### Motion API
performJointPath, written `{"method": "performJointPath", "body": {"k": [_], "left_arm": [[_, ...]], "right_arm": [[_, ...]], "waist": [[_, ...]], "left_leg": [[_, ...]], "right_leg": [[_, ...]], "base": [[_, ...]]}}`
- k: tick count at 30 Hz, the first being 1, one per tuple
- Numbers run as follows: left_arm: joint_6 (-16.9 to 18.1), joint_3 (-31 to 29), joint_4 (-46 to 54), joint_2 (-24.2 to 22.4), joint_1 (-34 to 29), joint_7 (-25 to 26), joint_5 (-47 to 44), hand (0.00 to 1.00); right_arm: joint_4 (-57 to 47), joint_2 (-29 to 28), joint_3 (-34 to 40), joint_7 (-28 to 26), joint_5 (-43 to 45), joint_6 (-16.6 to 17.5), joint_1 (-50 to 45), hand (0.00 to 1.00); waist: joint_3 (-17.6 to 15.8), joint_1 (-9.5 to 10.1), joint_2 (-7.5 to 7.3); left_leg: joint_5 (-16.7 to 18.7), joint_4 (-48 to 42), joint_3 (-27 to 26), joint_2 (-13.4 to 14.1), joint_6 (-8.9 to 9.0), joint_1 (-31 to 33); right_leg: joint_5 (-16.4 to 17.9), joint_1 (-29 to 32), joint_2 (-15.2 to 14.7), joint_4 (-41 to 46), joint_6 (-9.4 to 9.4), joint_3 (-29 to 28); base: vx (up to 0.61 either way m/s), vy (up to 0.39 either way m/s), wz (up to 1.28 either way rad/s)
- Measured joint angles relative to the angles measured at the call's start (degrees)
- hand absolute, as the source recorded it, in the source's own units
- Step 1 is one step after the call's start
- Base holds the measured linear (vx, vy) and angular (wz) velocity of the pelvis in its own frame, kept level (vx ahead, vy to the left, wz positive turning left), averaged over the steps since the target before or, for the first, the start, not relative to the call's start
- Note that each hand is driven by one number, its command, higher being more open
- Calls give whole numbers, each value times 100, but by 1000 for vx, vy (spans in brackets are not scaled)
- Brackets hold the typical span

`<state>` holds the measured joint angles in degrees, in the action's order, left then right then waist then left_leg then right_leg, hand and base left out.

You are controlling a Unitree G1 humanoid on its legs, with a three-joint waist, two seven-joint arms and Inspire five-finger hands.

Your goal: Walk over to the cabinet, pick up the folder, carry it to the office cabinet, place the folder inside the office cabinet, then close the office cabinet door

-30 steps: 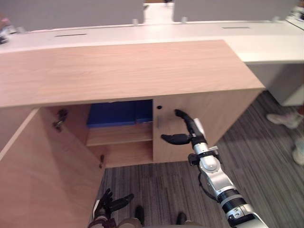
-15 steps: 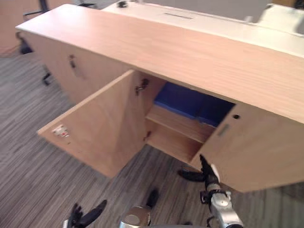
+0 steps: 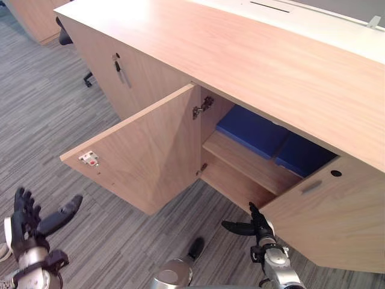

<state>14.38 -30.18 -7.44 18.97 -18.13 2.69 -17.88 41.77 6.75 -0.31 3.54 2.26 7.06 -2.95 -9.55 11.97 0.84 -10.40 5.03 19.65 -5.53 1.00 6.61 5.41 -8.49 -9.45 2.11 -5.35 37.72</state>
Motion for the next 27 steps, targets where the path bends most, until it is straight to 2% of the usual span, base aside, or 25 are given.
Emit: {"method": "performJointPath", "body": {"k": [5,9,10,15,20,23,27], "left_arm": [[40,255,112,129,171,-24,217,100],[49,170,104,122,167,131,202,100],[57,177,106,113,145,134,202,100],[114,316,717,-451,-356,201,130,100],[444,1176,1432,-1171,-1367,209,70,100],[545,1916,1610,-1365,-1945,201,-100,100],[504,2674,1571,-1361,-2228,33,-187,100]], "right_arm": [[-13,38,7,-109,39,-2,-232,100],[-7,-21,14,-127,38,-14,-557,100],[-8,-21,17,-129,38,-14,-580,100],[-1,-95,130,-174,38,-14,-670,100],[138,-259,124,-191,37,-14,-660,100],[179,-377,112,-188,37,-8,-664,100],[308,-365,105,-125,37,-6,-684,100]], "waist": [[9,-93,-40],[49,-97,-231],[54,-94,-239],[56,-94,-239],[60,-27,-229],[62,-27,-198],[96,-45,-41]], "left_leg": [[43,32,-330,229,5,-30],[45,33,-534,387,0,-122],[47,34,-558,407,2,-130],[66,35,-676,467,28,-173],[83,34,-813,485,61,-186],[87,34,-942,511,55,-180],[85,34,-1229,537,58,-130]], "right_leg": [[40,146,105,17,59,-393],[34,157,209,17,55,-605],[34,160,224,18,60,-628],[16,212,250,17,91,-773],[5,271,237,58,121,-918],[29,350,244,112,68,-1098],[34,474,251,203,59,-1403]], "base": [[-81,-43,-40],[-25,-62,-27],[-25,-49,-18],[-50,-10,-13],[-64,22,-8],[-95,29,-9],[-91,35,-2]]}}
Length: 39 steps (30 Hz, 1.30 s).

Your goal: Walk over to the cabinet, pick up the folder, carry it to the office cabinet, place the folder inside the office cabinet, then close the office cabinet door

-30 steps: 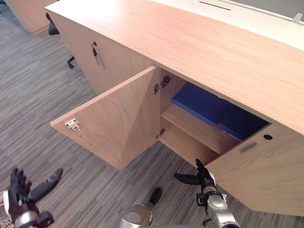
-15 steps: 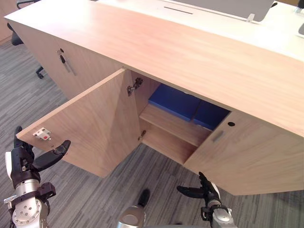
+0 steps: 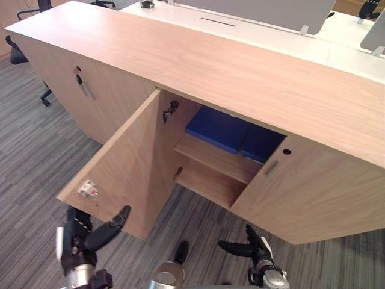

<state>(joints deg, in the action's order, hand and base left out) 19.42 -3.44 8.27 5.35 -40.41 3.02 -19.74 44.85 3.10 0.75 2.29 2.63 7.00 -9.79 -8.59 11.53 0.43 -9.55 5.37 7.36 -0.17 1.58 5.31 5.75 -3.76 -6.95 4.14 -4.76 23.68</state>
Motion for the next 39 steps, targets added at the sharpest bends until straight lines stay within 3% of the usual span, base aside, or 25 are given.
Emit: {"method": "performJointPath", "body": {"k": [5,6,7,8,9,10,12,15,17,20,25,26,27,30,33,39], "left_arm": [[-255,794,-553,27,-21,-341,-47,100],[-330,888,-668,58,76,-383,-35,100],[-442,929,-836,110,308,-392,53,100],[-605,1008,-1032,26,594,-418,172,100],[-681,1021,-1103,37,765,-419,243,100],[-734,1160,-1158,164,1006,-449,583,100],[-785,1236,-1156,195,1110,-346,782,100],[-983,1215,-1316,255,1848,-169,1078,100],[-982,980,-1536,255,2501,82,1204,100],[-1005,532,-1779,322,3138,377,1299,100],[-992,137,-2243,842,3710,620,1421,100],[-968,32,-2333,883,3695,703,1424,100],[-968,-58,-2521,946,3703,711,1422,100],[-1018,-159,-2881,1048,3823,678,1432,100],[-978,-142,-2916,920,3756,617,1452,100],[-976,-24,-3263,427,3264,282,1513,100]], "right_arm": [[71,-34,-101,41,0,-1,7,100],[56,-63,-116,37,-2,-3,18,100],[28,-129,-124,37,0,9,32,100],[-17,-74,-150,27,-1,-2,20,100],[-25,-59,-194,19,-2,-15,58,100],[-155,-87,-279,24,-3,-10,18,100],[-327,-101,-292,28,-2,-7,-59,100],[-366,-88,-274,23,-2,-21,-69,100],[-401,-76,-227,15,-1,-31,-142,100],[-403,33,-198,7,0,-71,-207,100],[-352,99,-94,-20,24,-138,-223,100],[-335,106,-90,-34,25,-139,-227,100],[-266,121,-90,-60,26,-151,-199,100],[-261,126,-87,-98,38,-163,-36,100],[-262,177,87,-82,53,-178,48,100],[-268,256,369,32,70,-175,129,100]], "waist": [[-2,-343,156],[8,-486,118],[-34,-575,-36],[7,-592,53],[11,-663,78],[37,-804,3],[74,-936,-64],[111,-1215,-111],[168,-1319,-121],[229,-1431,-100],[244,-1438,-120],[249,-1418,-120],[273,-1384,-87],[285,-1401,-71],[294,-1391,-58],[319,-1415,-75]], "left_leg": [[141,15,-558,-69,15,-20],[329,9,-679,-130,259,50],[279,-390,-833,-239,17,163],[726,-808,-883,-140,-178,31],[712,-603,-1032,-152,-243,-91],[672,-333,-1270,-156,-154,-235],[666,-142,-1499,-199,-145,-343],[666,-132,-1616,-257,-145,-344],[666,-67,-1759,-238,-145,-345],[666,-13,-1808,-210,-145,-351],[678,-39,-1842,-190,-165,-476],[687,-40,-1836,-183,-179,-530],[675,-41,-1830,-132,-197,-547],[676,-42,-1796,11,-199,-537],[682,-42,-1708,158,-190,-560],[693,-42,-1728,136,-179,-602]], "right_leg": [[-15,273,-128,-4,-29,-520],[-14,379,-208,-8,10,-630],[-37,502,-383,18,49,-699],[-82,565,-309,-15,36,-876],[-120,571,-309,-40,60,-1014],[-130,632,-325,-75,137,-1173],[-133,736,-339,-103,205,-1394],[-98,869,-377,-103,273,-1563],[-140,922,-366,-225,408,-1574],[-186,859,-323,-379,458,-1572],[-741,733,-303,-532,310,-1575],[-972,682,-305,-538,128,-1575],[-998,640,-247,-616,42,-1554],[-1019,563,-69,-751,16,-1497],[-1024,503,42,-752,23,-1371],[-1024,487,8,-753,24,-1385]], "base": [[-29,94,-20],[-38,110,-24],[56,118,-59],[138,74,-83],[144,107,-106],[78,113,-92],[30,122,-73],[3,134,-50],[24,88,-46],[69,44,-21],[146,-8,-1],[166,-61,4],[168,-76,0],[155,-109,-7],[82,-83,8],[-23,-9,-4]]}}
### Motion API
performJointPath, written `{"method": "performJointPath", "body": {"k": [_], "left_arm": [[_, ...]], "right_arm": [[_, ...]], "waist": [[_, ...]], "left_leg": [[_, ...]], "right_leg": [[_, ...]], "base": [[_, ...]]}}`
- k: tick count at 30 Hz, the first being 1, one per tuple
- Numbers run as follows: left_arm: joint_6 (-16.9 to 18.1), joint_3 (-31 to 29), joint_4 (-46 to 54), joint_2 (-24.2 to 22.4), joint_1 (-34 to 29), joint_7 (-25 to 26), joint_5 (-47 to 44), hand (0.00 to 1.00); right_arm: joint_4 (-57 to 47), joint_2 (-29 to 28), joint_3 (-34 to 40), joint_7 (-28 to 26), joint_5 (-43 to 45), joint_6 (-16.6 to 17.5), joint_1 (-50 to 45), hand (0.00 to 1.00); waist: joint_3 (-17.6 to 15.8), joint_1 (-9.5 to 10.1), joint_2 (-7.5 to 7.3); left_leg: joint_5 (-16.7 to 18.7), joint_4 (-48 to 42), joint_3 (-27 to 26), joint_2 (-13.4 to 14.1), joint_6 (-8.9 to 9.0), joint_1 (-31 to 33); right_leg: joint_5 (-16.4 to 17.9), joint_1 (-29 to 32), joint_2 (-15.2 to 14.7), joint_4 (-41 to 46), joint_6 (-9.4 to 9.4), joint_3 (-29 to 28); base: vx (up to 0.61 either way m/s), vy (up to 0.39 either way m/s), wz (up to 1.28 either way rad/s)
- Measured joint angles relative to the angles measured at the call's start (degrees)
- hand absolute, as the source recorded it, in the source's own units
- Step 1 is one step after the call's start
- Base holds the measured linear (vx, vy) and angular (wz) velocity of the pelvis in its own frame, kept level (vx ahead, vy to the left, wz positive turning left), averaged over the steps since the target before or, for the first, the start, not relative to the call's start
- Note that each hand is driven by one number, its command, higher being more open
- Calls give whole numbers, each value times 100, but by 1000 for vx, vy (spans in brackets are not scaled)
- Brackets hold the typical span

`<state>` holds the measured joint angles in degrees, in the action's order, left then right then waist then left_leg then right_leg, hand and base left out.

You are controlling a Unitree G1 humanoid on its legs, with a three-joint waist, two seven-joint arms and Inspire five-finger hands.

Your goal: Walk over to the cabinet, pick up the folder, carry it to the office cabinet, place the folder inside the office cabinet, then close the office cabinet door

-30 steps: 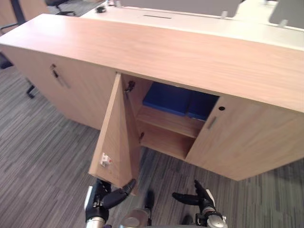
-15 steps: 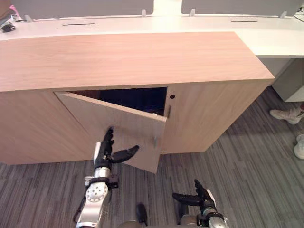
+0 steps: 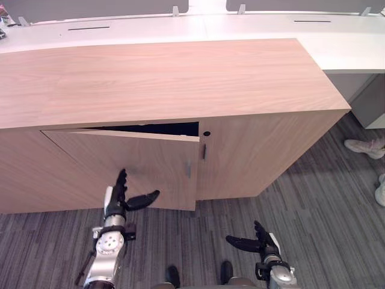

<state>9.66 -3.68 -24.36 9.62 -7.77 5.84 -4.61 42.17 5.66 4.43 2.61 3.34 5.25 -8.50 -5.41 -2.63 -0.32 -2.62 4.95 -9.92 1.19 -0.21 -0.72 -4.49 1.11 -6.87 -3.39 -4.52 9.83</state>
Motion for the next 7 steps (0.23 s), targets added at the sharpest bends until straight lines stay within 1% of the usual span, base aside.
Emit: {"method": "performJointPath", "body": {"k": [2,4,7], "left_arm": [[-3,3,-129,-192,-370,-123,-79,100],[-3,3,-238,-233,-661,-244,-158,100],[-12,-62,-725,-230,-974,-378,-205,100]], "right_arm": [[0,-5,46,37,1,-1,-9,100],[-4,-52,83,73,-1,-1,-77,100],[-7,-136,181,128,-19,-17,-128,100]], "waist": [[2,7,-1],[18,36,3],[48,55,11]], "left_leg": [[-2,1,-18,-38,-2,-15],[-12,3,-15,-52,-10,-33],[-25,22,-9,-57,11,-73]], "right_leg": [[1,0,-33,0,0,-1],[1,-13,-46,3,-2,2],[8,-28,-53,4,-4,12]], "base": [[-108,6,-4],[-100,7,0],[-85,-5,1]]}}
